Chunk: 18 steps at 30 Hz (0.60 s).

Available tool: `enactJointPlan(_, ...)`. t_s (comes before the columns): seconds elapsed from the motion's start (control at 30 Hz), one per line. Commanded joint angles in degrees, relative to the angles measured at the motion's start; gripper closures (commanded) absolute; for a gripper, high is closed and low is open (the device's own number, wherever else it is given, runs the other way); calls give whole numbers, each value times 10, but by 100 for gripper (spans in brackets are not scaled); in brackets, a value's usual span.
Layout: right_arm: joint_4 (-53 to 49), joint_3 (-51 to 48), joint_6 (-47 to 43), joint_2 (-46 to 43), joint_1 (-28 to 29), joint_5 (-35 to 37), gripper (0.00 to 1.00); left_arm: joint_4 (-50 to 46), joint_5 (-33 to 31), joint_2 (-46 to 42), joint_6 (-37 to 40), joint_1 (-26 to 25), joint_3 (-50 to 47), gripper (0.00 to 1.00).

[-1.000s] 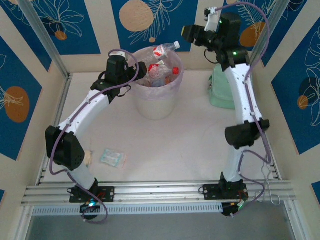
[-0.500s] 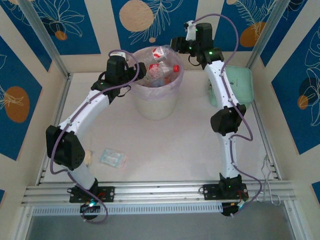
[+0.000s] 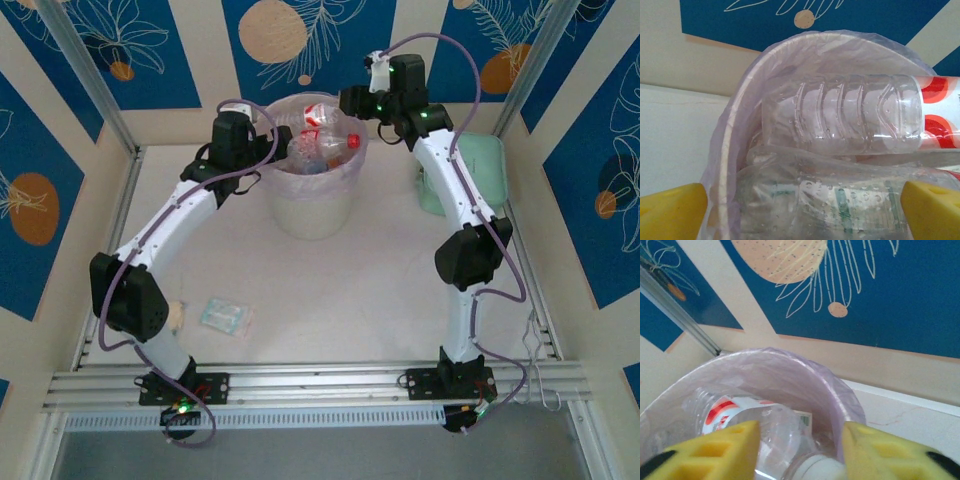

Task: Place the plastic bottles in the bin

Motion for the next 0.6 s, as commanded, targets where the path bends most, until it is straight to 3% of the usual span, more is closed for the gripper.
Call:
enactJointPlan(0.0,-37,53,-12,-24,1,-6,45,-45,0,-38,34,3,36,1)
enactJointPlan(0.1,-58,55,-9,-43,-6,-1,39,-60,-6,-61,51,9,51,1)
enactJointPlan(0.23,-51,-15,-2,-106,-19,0,33,-82,-17,-102,78,14,47,1)
enactJointPlan(0.43,-8,-229,38,-261,-50,-2,32,-78,40,-172,75,6,-12,1)
enactJointPlan(0.57,-5,-382,71,-372,-74,6,32,-82,25,-174,102,-58,-1,1)
